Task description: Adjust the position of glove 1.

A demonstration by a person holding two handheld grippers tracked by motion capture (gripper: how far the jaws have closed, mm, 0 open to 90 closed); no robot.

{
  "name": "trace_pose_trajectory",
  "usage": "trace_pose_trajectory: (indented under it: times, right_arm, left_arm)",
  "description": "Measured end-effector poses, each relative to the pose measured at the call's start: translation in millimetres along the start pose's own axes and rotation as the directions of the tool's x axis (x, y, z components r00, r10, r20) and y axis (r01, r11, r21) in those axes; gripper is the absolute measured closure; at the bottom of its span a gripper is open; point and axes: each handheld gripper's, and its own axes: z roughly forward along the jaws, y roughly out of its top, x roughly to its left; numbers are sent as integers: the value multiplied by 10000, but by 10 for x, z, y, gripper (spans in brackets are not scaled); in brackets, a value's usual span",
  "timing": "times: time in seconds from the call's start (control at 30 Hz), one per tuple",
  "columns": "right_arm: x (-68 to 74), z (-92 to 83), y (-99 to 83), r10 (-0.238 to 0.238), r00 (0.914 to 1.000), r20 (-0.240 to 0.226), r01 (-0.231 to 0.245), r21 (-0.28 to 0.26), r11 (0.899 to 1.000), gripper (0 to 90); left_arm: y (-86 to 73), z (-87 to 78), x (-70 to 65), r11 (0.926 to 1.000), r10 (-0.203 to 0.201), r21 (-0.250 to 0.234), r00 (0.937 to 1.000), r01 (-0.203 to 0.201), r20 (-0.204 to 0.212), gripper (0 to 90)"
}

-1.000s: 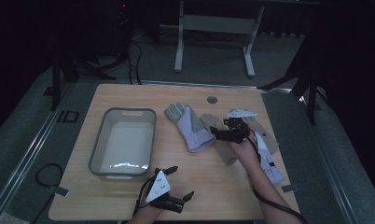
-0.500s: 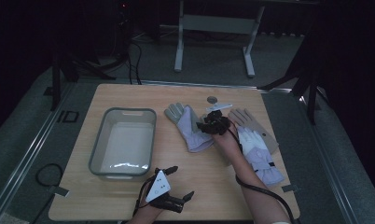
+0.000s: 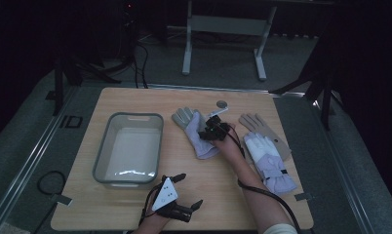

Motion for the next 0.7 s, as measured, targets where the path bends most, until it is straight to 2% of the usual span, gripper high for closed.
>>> trace_pose_trajectory:
  times: [0.03,0.13,0.2,0.3,0.37,0.47,0.53,0.6,0.7]
  right_arm:
    - [-11,2,-1,137,9999,-54,-137,16,9999,611]
    - [18,13,0,-128,9999,99,127,102,9999,720]
    - [45,17,11,-146,9998,159,143,151,9998,804]
    - [66,5,33,126,9996,251,-132,241,9996,875]
    - [67,-22,43,503,9987,72,-504,100,9987,886]
    - [99,-101,51,816,9966,-135,-819,-205,9964,889]
    - [125,-183,50,1125,9932,-289,-1139,-514,9922,889]
    - [169,-284,43,1244,9921,-171,-1254,-840,9885,889]
    - [215,-467,8,1635,9862,-242,-1653,-1343,9771,890]
  left_arm:
    - [0,0,0,10000,-2,3,10000,2,0,6]
    - [0,-1,0,10000,-5,-6,10000,5,-9,6]
    - [-1,-1,0,10000,-1,-9,10000,1,-12,6]
    - [0,0,1,10000,-24,1,10000,24,-18,6]
    - [0,-1,2,10000,-34,5,10000,34,-19,6]
    - [0,-1,0,10000,-23,-3,10000,23,-37,6]
    - [-1,-2,-1,10000,-15,-19,10000,14,-64,6]
    - [-2,-4,-1,10000,-31,-35,10000,31,-93,6]
    - [-2,-5,-1,10000,-61,-47,9999,60,-121,6]
